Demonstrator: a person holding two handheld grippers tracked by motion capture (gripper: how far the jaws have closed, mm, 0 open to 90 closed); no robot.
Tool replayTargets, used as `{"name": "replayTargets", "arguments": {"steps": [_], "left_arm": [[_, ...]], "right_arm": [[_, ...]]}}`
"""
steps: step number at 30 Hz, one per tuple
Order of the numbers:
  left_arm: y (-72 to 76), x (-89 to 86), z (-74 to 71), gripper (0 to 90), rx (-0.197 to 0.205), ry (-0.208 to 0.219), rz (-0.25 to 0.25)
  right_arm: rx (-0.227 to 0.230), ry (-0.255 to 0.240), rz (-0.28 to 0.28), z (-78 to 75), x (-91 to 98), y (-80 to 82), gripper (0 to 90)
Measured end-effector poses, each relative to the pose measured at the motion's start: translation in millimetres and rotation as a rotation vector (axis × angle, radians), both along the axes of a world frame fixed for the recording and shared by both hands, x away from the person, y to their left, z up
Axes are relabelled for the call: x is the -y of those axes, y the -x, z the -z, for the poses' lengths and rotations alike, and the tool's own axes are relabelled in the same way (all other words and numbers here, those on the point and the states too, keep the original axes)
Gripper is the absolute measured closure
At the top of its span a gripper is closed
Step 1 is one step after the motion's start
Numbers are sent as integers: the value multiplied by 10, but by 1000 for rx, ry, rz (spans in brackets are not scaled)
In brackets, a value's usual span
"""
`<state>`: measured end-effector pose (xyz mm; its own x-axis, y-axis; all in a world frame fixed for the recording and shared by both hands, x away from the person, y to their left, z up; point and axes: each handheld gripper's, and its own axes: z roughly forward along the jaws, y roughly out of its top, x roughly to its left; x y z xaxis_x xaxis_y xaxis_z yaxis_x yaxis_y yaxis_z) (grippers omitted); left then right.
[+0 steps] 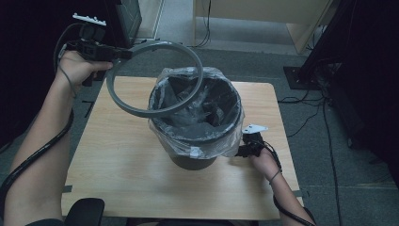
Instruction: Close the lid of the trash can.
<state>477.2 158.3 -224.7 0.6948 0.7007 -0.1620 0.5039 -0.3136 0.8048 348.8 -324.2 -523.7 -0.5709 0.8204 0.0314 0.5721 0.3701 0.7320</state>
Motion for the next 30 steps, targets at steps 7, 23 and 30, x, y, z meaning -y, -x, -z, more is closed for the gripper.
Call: {"name": "replayTargets", "arguments": {"steps": [7,23,30], "left_arm": [[-17,166,36,789,-4,5,33],[59,538,16,789,0,-8,145],[127,725,13,789,7,-19,208]], "right_arm": [[0,0,0,0,0,0,91],[0,0,0,0,0,0,91],[-1,0,0,0,-1,-2,87]]}}
